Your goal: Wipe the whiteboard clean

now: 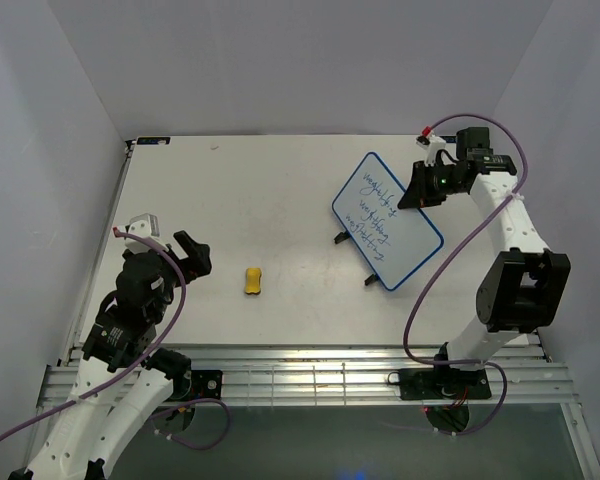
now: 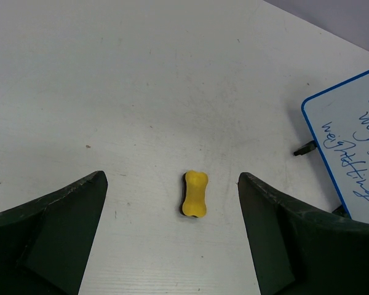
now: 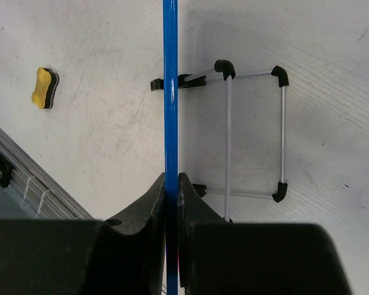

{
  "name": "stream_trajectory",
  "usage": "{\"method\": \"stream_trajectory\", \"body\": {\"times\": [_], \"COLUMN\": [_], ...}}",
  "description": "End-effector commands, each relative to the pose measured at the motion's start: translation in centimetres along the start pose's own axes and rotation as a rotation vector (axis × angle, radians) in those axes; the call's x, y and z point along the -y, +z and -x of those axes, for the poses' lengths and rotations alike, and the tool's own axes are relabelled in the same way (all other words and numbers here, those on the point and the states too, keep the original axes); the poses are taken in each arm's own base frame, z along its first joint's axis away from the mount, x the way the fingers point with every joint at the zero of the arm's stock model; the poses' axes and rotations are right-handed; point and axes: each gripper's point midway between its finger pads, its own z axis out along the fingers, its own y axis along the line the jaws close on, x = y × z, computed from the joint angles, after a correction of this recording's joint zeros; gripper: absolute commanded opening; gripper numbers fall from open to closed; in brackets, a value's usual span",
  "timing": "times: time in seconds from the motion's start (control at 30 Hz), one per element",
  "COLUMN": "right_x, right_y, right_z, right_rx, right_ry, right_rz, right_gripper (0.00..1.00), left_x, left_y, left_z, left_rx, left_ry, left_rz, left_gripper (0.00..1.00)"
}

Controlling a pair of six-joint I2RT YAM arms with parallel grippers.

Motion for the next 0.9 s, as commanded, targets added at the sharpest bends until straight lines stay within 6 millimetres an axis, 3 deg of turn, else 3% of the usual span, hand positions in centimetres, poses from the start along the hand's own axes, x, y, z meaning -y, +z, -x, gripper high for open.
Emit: {"method": "stream_trajectory", "body": {"times": [0.0,0.27,0.4,0.53,0.7,0.77,0.8,0.87], "right_x": [-1.1,-4.6,-8.6,-11.9,-15.4,-16.7,-17.2,-17.3], "right_y": [-3.5,-6.2,-8.2,-8.8,-6.9,-4.6,-4.4,-2.4], "right_z": [3.1,5.1,6.6,7.4,6.2,4.6,4.1,2.4], "right_rx": [0.137,0.238,0.316,0.366,0.397,0.374,0.381,0.364], "right_ry": [-0.074,-0.092,-0.136,-0.144,-0.102,-0.065,-0.064,-0.04], "right_rz": [-0.087,-0.034,0.082,0.139,0.096,0.098,0.099,0.083], "right_gripper": [0.08,0.08,0.08,0.08,0.08,0.08,0.08,0.08], "left_x": [-0.5,-0.8,-0.9,-0.9,-1.1,-1.0,-0.7,0.4], "left_y": [0.0,0.0,0.0,0.3,0.7,0.9,1.0,1.3], "left_z": [0.0,0.0,0.1,-0.2,-0.1,-0.1,-0.4,-0.7], "left_rx": [0.009,0.009,0.009,-0.007,-0.017,-0.03,-0.044,-0.07], "left_ry": [-0.005,-0.008,-0.011,-0.004,-0.034,-0.049,-0.061,-0.095], "left_rz": [0.027,0.045,0.053,0.06,0.103,0.115,0.103,0.063], "left_gripper": [0.98,0.98,0.98,0.98,0.98,0.98,0.98,0.98]}}
